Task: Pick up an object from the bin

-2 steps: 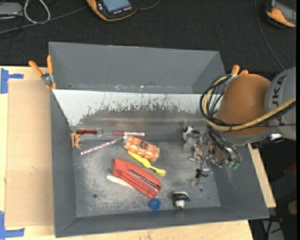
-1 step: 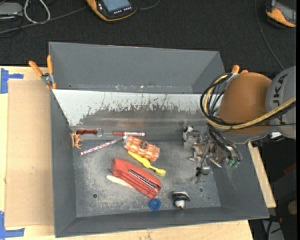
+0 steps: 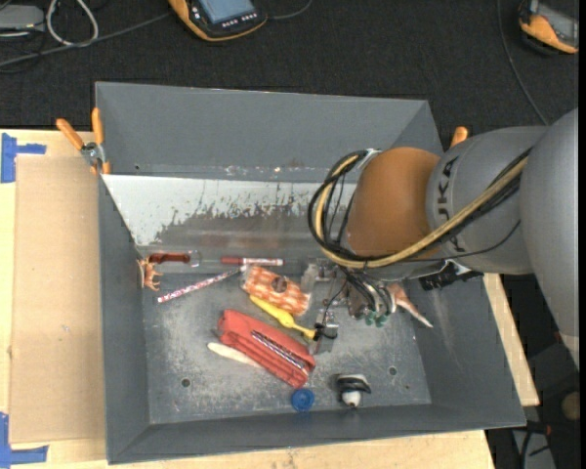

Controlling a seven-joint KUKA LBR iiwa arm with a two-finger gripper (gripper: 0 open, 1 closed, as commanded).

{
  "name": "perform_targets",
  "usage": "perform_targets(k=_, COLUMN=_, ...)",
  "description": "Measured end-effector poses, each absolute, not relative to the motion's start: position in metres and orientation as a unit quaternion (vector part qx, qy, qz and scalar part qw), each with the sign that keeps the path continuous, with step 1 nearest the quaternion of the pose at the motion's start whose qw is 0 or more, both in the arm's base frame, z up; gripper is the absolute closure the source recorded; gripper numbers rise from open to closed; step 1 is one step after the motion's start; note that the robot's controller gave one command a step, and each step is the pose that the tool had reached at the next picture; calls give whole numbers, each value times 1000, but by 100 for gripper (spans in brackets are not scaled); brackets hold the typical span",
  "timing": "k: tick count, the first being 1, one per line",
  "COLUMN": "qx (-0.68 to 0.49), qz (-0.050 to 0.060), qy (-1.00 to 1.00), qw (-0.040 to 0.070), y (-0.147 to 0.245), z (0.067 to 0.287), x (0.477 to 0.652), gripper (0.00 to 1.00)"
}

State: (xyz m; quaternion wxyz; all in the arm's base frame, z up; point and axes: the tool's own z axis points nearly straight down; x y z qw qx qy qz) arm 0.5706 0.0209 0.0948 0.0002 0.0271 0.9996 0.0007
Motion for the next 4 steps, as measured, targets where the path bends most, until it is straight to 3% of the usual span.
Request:
perform_targets(k=1, qx=-51, qz=0, qy=999, qw=1, y=64, z=131, x=582, gripper=0)
perform_targets(k=2, qx=47, qz=1, qy=999, qw=0, y=74, z=106, x=601, gripper=0)
perform_targets(k=3, qx=70, qz=1, qy=998, qw=4, y=72, z=70, x=604, gripper=0)
perform_targets(k=4, qx=94, qz=3, qy=996, qw=3, y=72, z=73, x=602, gripper=100)
